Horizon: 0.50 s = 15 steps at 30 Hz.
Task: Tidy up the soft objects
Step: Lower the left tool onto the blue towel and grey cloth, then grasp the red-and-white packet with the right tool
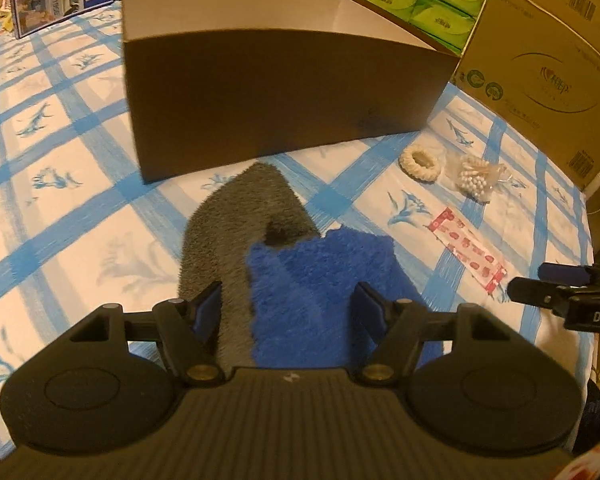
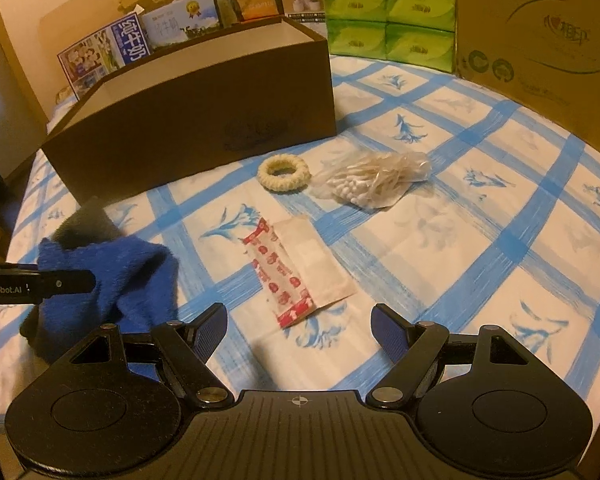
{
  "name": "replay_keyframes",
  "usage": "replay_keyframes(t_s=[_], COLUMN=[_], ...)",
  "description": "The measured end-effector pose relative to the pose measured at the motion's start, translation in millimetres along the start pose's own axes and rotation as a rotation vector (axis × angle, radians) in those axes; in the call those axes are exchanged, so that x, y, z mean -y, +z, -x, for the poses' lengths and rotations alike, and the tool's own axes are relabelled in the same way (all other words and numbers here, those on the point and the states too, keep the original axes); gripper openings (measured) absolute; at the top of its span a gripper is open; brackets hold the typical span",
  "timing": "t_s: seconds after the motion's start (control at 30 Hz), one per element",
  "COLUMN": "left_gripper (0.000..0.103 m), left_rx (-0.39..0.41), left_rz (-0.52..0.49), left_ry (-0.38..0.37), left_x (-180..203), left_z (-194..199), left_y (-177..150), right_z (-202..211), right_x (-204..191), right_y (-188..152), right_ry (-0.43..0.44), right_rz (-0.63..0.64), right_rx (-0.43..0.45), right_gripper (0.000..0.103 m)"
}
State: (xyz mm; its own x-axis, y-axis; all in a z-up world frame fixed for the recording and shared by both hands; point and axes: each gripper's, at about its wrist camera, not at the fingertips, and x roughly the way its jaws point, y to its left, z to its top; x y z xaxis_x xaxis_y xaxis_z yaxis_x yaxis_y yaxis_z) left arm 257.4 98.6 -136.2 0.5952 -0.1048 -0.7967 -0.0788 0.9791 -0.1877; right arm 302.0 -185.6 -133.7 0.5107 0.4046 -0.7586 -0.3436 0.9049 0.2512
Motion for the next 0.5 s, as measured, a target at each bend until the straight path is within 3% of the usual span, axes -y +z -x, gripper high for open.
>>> replay_keyframes(t_s=[0.17,0.3,0.5], left_gripper=[0.066,0.054,0.054], left_rx=[0.007,0.007,0.003], left_rz=[-0.018,-0.051,-0.052], left_ry=[-0.008,0.019,0.036], left_x=[16,28,30], left_z=[-9,-17,-22], left_y=[3,5,6], right_z=[-13,-27,-48], right_x=[5,9,6], right_y=[7,13,18], right_ry=[0.007,0.018,0.023], right_rz=[0.019,0.034,0.121], right_rx=[0.005,0.003,-0.008], right_gripper=[0.079,0.079,0.078])
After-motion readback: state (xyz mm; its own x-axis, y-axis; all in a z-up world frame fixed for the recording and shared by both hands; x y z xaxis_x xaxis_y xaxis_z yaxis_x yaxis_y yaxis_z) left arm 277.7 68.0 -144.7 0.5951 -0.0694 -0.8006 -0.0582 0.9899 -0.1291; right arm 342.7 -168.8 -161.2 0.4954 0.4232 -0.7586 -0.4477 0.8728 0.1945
